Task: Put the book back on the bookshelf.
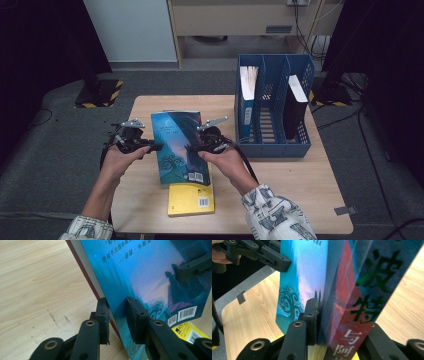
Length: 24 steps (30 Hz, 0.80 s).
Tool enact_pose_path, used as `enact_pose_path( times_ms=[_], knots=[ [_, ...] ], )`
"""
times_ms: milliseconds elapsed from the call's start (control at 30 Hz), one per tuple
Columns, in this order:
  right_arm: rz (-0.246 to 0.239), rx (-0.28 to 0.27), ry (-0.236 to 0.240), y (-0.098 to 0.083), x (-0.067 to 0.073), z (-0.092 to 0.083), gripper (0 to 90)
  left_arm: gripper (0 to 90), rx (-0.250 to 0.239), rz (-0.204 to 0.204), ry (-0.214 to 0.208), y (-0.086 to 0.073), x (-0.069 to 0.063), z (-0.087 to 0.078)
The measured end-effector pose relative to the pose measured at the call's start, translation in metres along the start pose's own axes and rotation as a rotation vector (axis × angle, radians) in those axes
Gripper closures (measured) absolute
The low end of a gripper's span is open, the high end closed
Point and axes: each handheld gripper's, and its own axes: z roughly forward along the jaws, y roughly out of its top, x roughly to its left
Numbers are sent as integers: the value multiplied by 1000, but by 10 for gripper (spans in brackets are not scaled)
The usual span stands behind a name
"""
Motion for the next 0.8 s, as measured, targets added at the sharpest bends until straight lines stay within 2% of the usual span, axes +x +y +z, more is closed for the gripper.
enact_pose_path(
  times_ms=[200,433,567,800],
  knots=[
    [-14,-12,-24,3,-2,-2,701,728,-9,18,10,7,-1,-3],
    [-22,-16,-39,8,-6,0,701,731,1,16,22,16,2,0],
    [-15,-33,-51,9,-10,1,706,735,-17,14,17,20,4,-1],
    [-54,-35,-84,16,-8,2,709,738,-18,22,38,24,4,-5]
  ],
)
